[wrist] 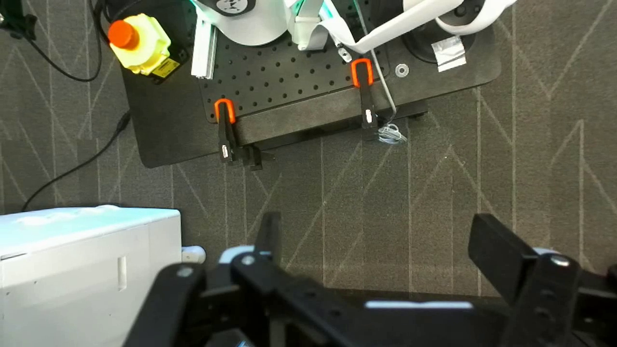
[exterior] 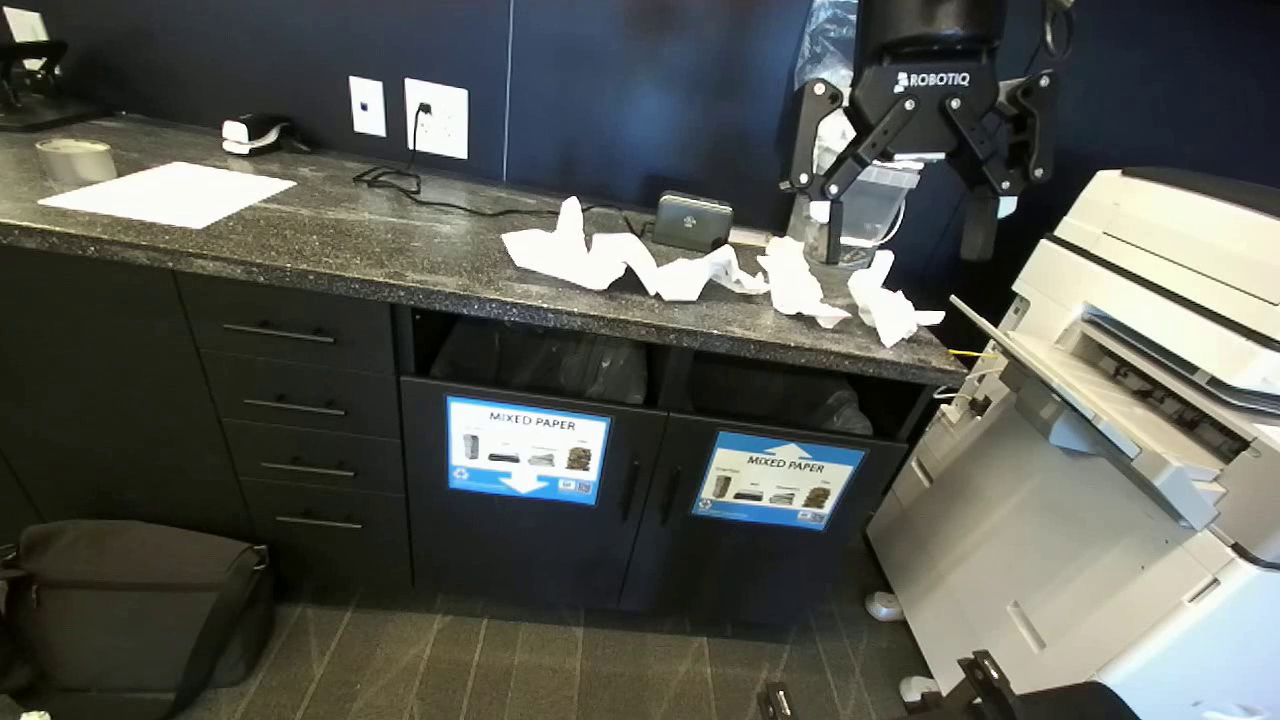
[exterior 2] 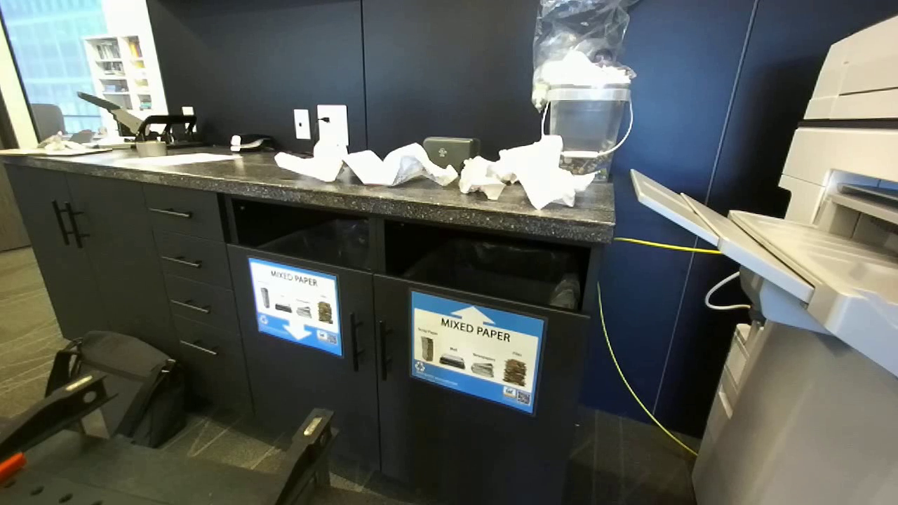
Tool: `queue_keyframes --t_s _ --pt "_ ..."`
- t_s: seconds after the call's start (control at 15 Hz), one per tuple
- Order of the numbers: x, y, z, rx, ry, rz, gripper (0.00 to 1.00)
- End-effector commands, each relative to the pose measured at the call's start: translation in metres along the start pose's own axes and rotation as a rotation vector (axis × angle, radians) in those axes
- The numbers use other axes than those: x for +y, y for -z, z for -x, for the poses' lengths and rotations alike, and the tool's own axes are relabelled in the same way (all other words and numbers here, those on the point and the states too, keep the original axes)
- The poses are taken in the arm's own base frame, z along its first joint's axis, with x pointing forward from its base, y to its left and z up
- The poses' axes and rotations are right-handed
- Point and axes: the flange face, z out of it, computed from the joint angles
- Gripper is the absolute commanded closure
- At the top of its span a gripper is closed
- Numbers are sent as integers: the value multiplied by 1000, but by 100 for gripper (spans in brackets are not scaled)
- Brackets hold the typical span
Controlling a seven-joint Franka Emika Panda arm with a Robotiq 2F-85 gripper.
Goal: Put the first piece of paper from the right in the right bin
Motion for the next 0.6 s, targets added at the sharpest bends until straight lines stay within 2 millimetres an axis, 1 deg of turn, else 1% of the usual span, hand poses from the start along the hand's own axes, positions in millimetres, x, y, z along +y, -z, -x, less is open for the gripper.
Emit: queue_keyframes --t_s 0.0,0.13,0.27,0.4,0.53 --pt "11 -2 -7 44 -9 19 0" --pt "23 -2 -15 96 13 65 0" --pt "43 -4 -29 192 57 141 0" --pt "69 -8 -50 262 98 176 0" --pt "100 -11 -72 318 144 178 0"
